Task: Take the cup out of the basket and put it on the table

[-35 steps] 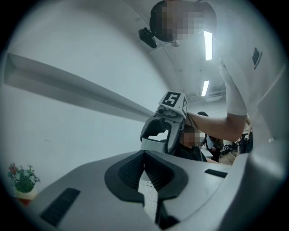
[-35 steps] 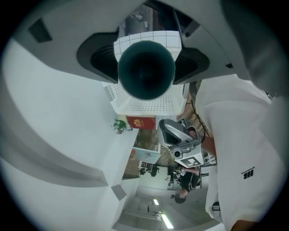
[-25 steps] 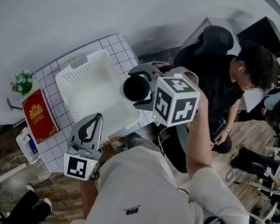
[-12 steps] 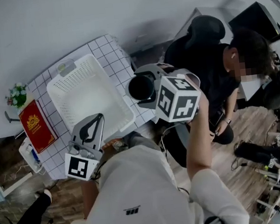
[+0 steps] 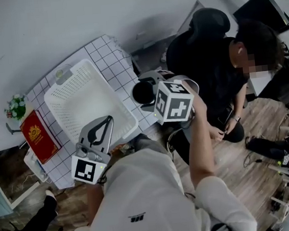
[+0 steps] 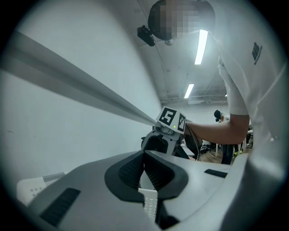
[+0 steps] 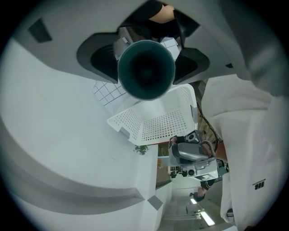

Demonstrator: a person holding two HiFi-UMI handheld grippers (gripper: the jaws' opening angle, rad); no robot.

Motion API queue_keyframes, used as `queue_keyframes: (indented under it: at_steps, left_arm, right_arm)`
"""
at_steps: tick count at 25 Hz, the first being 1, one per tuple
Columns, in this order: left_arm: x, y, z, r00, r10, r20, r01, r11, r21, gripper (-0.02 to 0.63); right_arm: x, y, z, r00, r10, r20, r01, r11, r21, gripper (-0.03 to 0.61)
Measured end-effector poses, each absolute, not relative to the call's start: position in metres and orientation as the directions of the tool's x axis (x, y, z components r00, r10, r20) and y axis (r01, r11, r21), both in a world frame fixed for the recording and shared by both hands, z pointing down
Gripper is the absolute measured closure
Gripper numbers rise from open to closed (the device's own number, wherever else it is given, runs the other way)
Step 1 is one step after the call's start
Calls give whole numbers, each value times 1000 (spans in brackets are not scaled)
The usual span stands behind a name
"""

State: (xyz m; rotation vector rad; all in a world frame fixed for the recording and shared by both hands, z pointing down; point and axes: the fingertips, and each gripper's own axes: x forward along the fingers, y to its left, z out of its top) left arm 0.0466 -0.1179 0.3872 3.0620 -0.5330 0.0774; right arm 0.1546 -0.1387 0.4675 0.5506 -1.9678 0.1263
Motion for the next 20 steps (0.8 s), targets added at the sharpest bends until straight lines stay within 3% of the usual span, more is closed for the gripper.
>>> queue_keyframes:
  at_steps: [20]
  left_arm:
    - [101,-131,412,967,-223,122,-229,-973,36,603]
  right_arm:
    - [178,-144,572,-336,-297,894,-528,846,82,193]
